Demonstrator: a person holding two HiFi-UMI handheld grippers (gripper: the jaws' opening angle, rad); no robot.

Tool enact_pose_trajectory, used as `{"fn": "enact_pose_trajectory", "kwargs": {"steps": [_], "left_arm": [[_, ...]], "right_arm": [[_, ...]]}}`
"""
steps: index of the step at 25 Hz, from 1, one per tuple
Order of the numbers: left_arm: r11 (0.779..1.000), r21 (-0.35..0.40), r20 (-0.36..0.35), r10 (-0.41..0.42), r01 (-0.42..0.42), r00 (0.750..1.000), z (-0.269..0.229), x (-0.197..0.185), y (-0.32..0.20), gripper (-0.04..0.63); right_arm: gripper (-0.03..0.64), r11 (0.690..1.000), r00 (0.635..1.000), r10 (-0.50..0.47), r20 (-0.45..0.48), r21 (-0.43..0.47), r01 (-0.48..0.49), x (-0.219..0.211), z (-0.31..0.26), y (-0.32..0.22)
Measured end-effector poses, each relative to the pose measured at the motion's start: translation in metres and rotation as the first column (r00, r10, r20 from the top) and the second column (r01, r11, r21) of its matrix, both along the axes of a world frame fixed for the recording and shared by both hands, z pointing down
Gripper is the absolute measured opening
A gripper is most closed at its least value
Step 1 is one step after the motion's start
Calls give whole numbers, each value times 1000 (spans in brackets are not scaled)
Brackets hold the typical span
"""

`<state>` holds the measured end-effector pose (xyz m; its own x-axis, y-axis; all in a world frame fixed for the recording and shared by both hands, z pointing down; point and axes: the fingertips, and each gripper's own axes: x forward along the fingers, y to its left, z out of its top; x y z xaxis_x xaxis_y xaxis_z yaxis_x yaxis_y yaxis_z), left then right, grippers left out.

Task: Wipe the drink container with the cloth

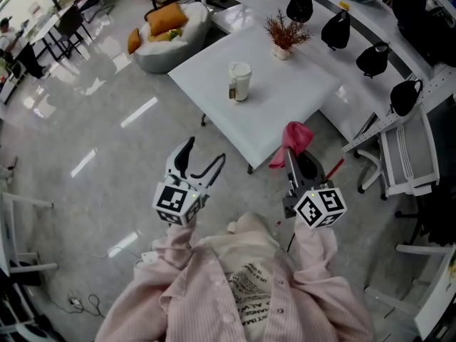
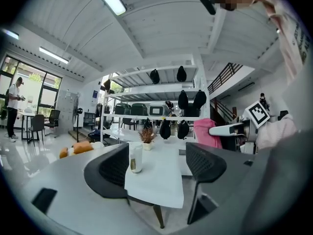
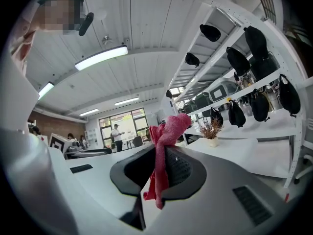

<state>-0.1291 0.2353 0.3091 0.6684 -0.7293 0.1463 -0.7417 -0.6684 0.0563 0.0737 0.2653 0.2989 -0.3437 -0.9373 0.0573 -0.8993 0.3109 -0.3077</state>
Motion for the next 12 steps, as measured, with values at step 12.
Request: {"fn": "enact_pose_trajectory", "kwargs": {"steps": [12], "left_arm": [[1000, -22, -6, 13, -13, 1000, 13, 8, -59, 337]], "right_arm": [[43, 1000, 1000, 7, 21, -9, -7, 9, 9, -62]]}}
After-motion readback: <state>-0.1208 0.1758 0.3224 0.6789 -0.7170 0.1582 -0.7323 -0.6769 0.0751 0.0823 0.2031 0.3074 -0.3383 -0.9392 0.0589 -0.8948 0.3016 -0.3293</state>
